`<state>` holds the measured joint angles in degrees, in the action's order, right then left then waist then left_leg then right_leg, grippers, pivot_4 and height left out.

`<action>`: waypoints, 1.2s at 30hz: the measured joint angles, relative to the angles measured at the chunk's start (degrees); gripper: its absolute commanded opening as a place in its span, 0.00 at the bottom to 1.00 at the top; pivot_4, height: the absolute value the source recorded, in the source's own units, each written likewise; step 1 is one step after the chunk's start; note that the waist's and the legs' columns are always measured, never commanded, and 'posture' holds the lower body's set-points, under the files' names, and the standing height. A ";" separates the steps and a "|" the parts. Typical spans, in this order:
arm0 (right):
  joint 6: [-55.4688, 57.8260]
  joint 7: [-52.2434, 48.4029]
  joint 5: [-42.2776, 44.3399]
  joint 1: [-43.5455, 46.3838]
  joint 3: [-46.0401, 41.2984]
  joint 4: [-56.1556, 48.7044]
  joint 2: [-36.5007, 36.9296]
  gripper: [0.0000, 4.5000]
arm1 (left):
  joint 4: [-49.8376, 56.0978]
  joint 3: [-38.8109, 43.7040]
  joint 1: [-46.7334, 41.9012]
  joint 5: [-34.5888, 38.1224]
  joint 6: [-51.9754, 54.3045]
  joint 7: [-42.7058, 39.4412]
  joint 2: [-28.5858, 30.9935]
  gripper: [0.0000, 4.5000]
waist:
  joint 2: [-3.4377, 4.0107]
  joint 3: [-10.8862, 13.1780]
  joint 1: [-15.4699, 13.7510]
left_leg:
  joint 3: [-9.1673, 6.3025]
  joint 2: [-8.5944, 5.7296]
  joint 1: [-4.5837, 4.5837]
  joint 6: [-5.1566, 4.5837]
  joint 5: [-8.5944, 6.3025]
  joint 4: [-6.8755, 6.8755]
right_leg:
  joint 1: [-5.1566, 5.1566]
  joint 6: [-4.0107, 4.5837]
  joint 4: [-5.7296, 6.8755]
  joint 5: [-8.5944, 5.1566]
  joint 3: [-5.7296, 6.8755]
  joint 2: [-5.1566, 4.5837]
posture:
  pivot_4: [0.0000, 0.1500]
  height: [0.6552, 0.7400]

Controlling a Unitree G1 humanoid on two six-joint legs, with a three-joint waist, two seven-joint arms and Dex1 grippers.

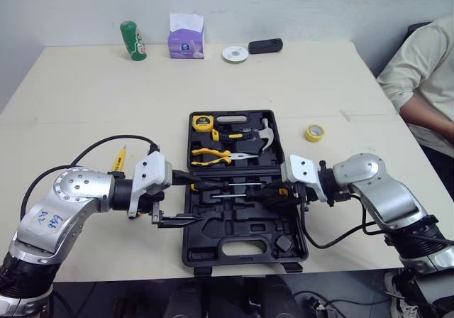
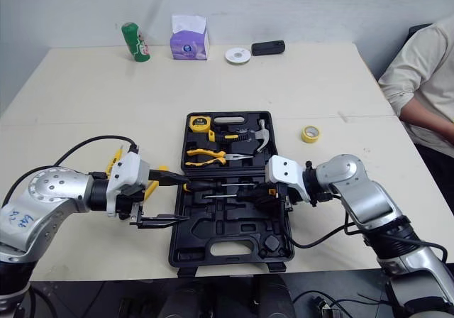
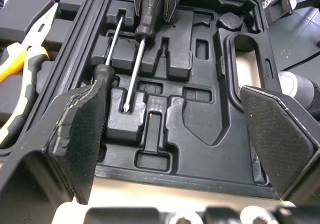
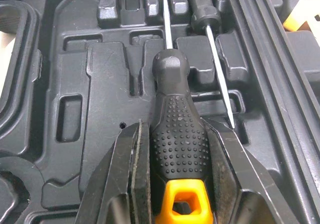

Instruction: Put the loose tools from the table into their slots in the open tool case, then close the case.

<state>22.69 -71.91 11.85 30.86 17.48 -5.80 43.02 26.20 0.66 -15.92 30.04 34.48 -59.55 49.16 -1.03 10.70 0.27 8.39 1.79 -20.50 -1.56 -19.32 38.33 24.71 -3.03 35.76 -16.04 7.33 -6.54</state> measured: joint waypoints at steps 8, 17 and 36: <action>3.99 0.81 4.24 -0.83 -3.24 -5.90 -0.41 0.99 | 0.09 -1.00 -1.68 0.10 0.65 0.53 -1.18 1.00 | 0.00 0.00 -0.07 | -0.02 0.00 -0.02 0.00 0.00 0.02 | -0.02 0.00 -0.02 0.00 0.01 0.00 | 1.00 0.90; 0.99 3.35 7.89 -1.82 -4.57 0.25 -9.88 0.68 | -0.32 -2.31 -3.70 0.04 -0.08 -0.14 -2.70 1.00 | 0.00 0.00 -0.14 | -0.03 -0.01 -0.04 -0.05 -0.03 0.21 | -0.07 0.00 0.06 0.00 0.03 0.01 | 1.00 0.90; -4.35 2.26 0.36 2.45 1.96 10.64 -10.99 0.01 | -2.56 -4.05 -4.20 -1.36 -2.03 -1.43 -2.89 1.00 | -0.11 -0.12 0.17 | -0.04 0.07 0.30 -0.04 -0.08 0.47 | -0.40 0.00 0.16 0.00 -0.04 0.00 | 1.00 0.90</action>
<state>18.33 -69.65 12.21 33.31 19.44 4.84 32.02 23.64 -3.39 -20.12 28.68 32.45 -60.97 46.27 -1.14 10.59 0.44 8.35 1.85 -20.20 -1.60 -19.40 38.80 24.31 -3.03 35.93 -16.04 7.29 -6.53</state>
